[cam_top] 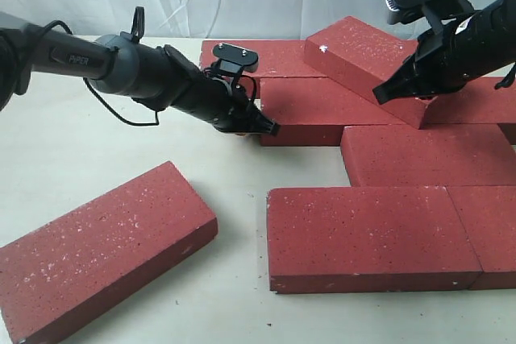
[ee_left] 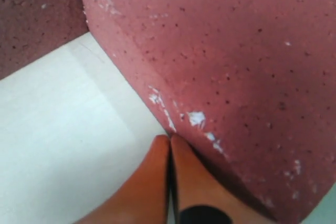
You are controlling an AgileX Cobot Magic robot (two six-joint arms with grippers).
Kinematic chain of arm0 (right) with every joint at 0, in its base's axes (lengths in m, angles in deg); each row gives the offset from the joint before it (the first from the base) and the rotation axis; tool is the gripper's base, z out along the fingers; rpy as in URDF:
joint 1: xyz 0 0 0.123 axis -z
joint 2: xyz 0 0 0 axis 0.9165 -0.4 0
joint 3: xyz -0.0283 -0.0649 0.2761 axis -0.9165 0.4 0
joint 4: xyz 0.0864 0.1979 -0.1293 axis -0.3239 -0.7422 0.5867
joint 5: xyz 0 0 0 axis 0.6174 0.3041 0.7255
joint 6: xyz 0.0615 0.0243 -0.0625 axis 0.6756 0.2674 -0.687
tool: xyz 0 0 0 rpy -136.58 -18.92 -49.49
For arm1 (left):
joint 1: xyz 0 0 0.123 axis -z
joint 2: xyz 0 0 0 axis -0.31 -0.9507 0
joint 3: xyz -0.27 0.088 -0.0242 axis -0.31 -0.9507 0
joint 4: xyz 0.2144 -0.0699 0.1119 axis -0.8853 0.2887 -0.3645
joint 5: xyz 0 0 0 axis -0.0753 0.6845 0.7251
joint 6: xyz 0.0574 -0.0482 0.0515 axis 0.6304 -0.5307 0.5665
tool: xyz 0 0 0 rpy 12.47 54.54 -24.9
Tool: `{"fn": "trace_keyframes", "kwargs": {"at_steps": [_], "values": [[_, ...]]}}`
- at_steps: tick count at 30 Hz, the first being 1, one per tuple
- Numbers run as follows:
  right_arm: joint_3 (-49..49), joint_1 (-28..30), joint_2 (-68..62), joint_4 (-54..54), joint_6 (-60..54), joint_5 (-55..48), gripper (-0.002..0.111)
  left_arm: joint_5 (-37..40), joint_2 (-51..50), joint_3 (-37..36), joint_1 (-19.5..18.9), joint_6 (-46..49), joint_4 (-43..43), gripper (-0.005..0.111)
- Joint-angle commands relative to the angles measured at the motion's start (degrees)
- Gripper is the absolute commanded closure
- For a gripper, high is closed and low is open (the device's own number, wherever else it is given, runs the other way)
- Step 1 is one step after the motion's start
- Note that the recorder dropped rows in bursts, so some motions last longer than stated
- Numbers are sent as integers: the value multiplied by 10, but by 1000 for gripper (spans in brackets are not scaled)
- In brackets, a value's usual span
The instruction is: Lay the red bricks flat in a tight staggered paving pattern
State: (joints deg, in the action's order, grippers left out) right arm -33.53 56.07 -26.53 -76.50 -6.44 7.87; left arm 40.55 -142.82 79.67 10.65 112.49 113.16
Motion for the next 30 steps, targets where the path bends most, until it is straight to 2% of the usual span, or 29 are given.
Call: {"fn": "trace_keyframes", "kwargs": {"at_steps": [1,6,11,13,14,17,18,21,23,25,26,28,29,30], "values": [[4,4,5,-4,-2,8,109,8,6,12,-19,-47,-37,107],[4,4,3,-7,-2,11,109,58,45,12,-59,-122,-144,107],[4,2,-3,-42,-4,11,109,161,114,7,-84,-163,-234,107],[4,-6,-3,-55,-5,8,109,177,144,-14,-93,-183,-266,107],[4,-13,-3,-61,-13,8,109,177,161,-30,-98,-194,-282,107],[4,-74,-3,-141,-125,7,109,159,244,-138,-112,-226,-308,107],[4,-104,-4,-170,-160,4,109,134,284,-201,-112,-226,-308,107],[2,-153,-14,-198,-201,6,109,72,359,-300,-112,-264,-304,107],[-10,-193,-30,-203,-206,3,109,107,428,-340,-112,-289,-304,107],[-25,-220,-48,-203,-206,-11,109,141,481,-343,-112,-343,-331,107],[-33,-226,-57,-203,-206,-21,109,154,503,-343,-112,-383,-362,107],[-54,-234,-79,-202,-206,-48,109,221,543,-335,-112,-541,-513,107],[-65,-234,-90,-207,-201,-68,109,314,555,-323,-112,-632,-630,107],[-75,-234,-97,-207,-192,-82,109,375,556,-315,-112,-676,-688,107]]}}
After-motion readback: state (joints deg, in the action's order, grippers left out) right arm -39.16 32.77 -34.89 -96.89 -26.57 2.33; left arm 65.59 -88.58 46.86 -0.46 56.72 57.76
